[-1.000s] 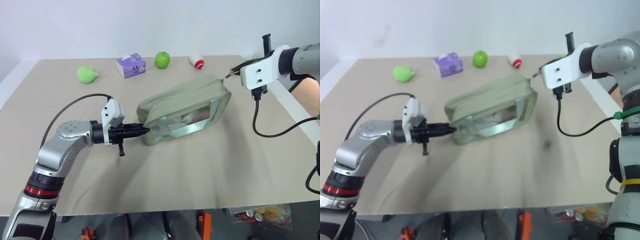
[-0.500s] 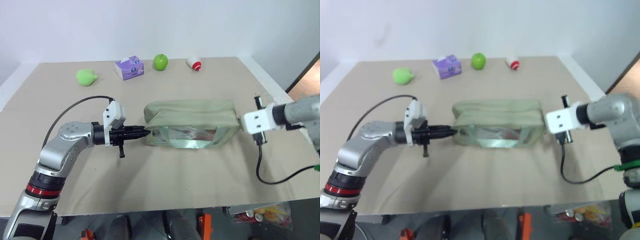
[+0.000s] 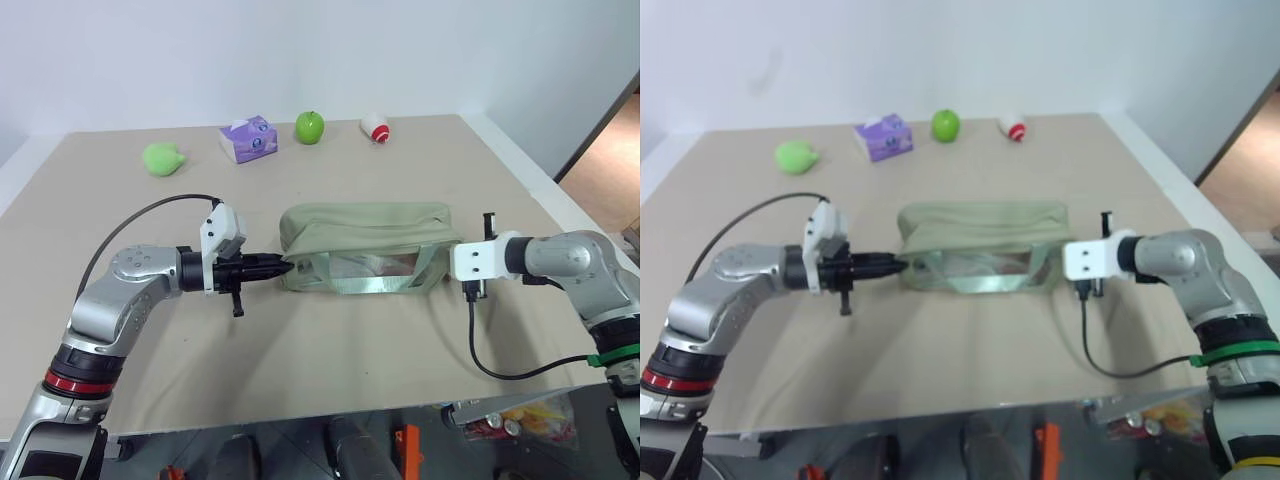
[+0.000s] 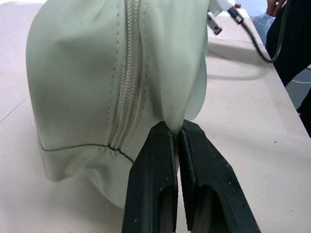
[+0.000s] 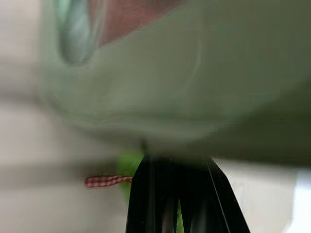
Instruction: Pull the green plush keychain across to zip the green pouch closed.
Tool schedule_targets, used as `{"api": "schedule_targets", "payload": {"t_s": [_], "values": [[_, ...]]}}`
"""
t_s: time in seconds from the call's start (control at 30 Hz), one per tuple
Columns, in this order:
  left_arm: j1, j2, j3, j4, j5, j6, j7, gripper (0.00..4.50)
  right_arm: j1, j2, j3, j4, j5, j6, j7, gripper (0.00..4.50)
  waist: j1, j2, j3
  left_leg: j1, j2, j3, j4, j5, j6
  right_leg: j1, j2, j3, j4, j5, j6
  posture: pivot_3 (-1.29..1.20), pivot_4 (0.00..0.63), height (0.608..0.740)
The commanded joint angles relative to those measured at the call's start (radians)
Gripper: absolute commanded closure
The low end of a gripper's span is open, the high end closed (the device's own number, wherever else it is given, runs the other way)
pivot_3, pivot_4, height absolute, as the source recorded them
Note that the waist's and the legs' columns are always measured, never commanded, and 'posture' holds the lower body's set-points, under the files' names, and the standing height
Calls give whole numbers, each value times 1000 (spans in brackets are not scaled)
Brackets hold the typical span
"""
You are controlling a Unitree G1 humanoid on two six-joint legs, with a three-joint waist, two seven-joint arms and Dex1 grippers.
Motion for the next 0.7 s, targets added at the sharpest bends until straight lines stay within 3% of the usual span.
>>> {"api": "schedule_targets", "payload": {"t_s": [0.03,0.4,0.57,0.67,0.7], "values": [[7,-20,81,-23,-74,41,33,4500,18,10,39,17,-62,-58,-41,4425,0,0,0,0,0,0,-1,0,0,0,0,0,0,0,0,0,150,740],[-44,-67,212,0,-232,161,135,4500,52,1,92,45,-122,-193,-53,4425,-6,-4,0,3,1,-2,-10,0,0,-1,4,1,0,-2,-2,0,150,740],[-39,-63,200,2,-223,162,152,4500,0,39,23,83,-10,-70,-19,4425,-14,-6,1,3,1,-2,-10,0,0,0,3,1,0,-2,-2,0,150,740],[-8,-47,169,-7,-189,148,146,4500,-25,52,-66,69,170,123,80,4425,-17,-7,2,3,1,-2,-10,0,0,0,3,2,0,-1,-2,0,150,740],[1,-43,163,-11,-179,144,143,4500,-26,49,-90,55,214,179,110,4009,-17,-7,2,3,1,-2,-10,0,0,0,3,2,0,-1,-2,0,150,740]]}}
